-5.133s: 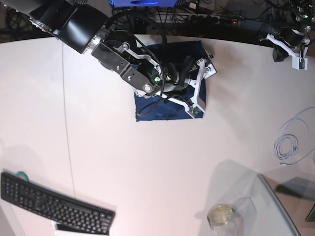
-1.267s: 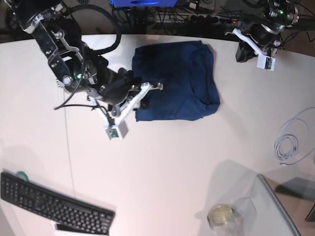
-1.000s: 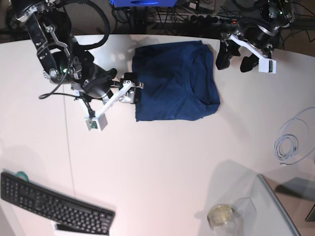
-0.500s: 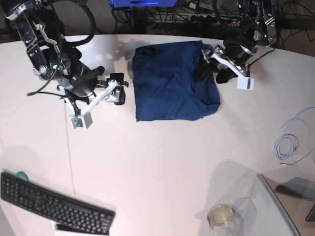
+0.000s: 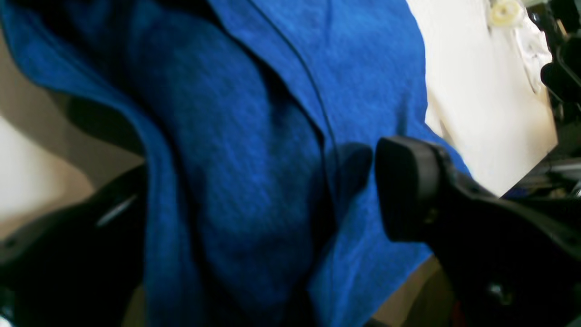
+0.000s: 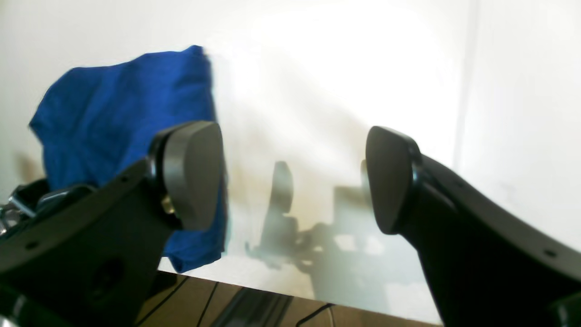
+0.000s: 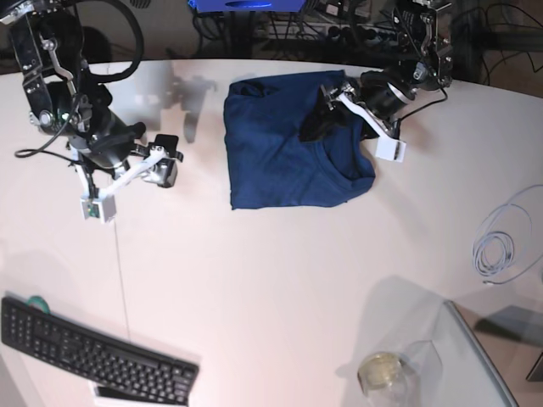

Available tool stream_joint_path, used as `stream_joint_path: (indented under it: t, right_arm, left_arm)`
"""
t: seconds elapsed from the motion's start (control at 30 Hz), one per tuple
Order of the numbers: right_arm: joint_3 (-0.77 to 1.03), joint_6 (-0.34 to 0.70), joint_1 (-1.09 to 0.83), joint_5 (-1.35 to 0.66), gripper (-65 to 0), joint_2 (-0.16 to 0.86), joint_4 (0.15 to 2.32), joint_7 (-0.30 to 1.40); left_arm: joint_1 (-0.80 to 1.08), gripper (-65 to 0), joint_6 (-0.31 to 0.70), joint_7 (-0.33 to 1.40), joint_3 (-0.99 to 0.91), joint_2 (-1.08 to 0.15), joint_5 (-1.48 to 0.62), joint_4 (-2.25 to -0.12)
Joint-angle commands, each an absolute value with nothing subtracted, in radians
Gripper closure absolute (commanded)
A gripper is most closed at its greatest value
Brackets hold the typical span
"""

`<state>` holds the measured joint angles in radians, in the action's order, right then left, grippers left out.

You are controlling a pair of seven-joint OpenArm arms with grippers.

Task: Layout the t-shirt on the table in an organized manner, then fold the t-shirt properly
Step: 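Grasp the shirt edge with the left gripper, then drag the folded shirt with the left gripper to square it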

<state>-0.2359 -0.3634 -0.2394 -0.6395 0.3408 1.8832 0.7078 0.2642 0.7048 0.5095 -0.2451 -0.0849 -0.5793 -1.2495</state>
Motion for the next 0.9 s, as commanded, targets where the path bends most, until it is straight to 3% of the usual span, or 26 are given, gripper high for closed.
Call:
stream_joint_path:
  t: [0.0,0.13,0.17,0.37,0.67,0.87]
  right_arm:
    - [-0.217,-0.357,-0.237,-0.641,-46.2,0.349,1.9,0.691]
    - [-0.16,-0.308,-0.259,-0.641,-46.2,0.346,1.9,0.691]
    - [-0.139,-0.288,-0.266,-0.641,-46.2,0.343,1.9,0.691]
    - [0.012,-0.17,-0.308,-0.642,-46.1,0.3,1.9,0.691]
    - [0.062,-0.168,-0.329,-0.644,-46.1,0.288,1.9,0.699]
    - [0.064,-0.168,-0.351,-0.644,-46.1,0.286,1.9,0.699]
  left_arm:
    - [0.268,-40.0,0.698,0.518,-0.242,-0.088,-0.576,-1.254]
    - [0.263,-3.8,0.698,0.522,-0.242,-0.091,-0.575,-1.254]
    - [0.262,0.0,0.698,0.522,-0.24,-0.102,-0.575,-1.257]
    - [0.209,0.0,0.63,0.522,-0.068,-0.209,-0.575,-1.277]
    - [0.016,0.0,0.582,0.524,0.366,-0.447,-0.575,-1.353]
    - [-0.182,0.0,0.582,0.524,0.645,-0.529,-0.572,-1.343]
